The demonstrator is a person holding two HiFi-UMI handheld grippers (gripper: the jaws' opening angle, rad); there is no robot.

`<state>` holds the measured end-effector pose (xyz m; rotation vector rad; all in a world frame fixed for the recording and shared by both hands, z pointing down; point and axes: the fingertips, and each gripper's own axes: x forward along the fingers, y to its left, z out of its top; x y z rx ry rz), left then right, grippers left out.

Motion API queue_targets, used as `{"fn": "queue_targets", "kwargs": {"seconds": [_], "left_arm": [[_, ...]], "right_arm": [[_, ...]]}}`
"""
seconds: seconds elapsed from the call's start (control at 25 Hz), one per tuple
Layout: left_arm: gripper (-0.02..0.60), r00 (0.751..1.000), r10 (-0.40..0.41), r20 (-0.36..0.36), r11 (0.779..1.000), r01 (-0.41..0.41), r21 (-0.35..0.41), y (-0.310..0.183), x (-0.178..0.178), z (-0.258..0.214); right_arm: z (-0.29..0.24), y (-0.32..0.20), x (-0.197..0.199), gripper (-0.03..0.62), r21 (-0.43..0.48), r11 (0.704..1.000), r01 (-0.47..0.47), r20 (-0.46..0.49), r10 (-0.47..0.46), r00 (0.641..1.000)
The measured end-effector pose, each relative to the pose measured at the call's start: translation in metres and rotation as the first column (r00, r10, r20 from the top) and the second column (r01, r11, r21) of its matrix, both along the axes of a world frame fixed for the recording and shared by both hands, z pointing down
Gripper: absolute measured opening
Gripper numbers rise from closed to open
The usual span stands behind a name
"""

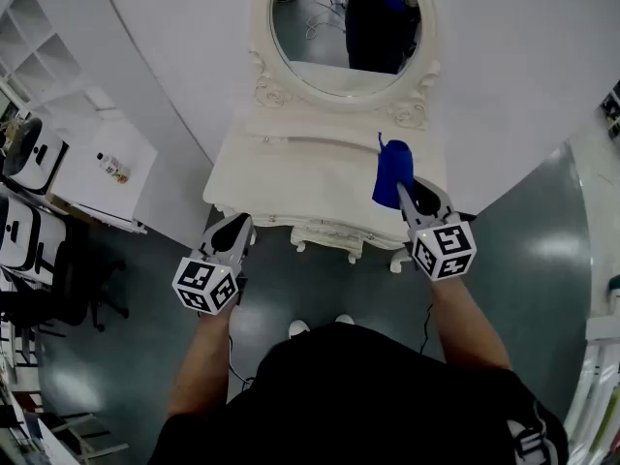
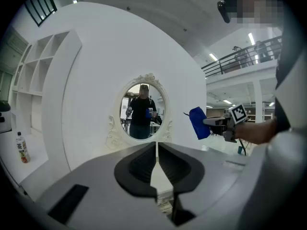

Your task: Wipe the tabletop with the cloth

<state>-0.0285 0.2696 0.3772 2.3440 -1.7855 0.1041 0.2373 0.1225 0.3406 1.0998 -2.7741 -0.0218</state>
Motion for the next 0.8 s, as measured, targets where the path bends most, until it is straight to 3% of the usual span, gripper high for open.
{"fn": "queue_targets", "kwargs": {"seconds": [0.8], "left_arm": [[0.025,0.998,0.062,-0.025,0.998,-0.063,-0.019,0.056,-0.103,0.004]], "right_arm": [[-0.009,0.055,-0.101,0.049,0.004,0.998,-0.058,0.019,0.058,0.998]]}}
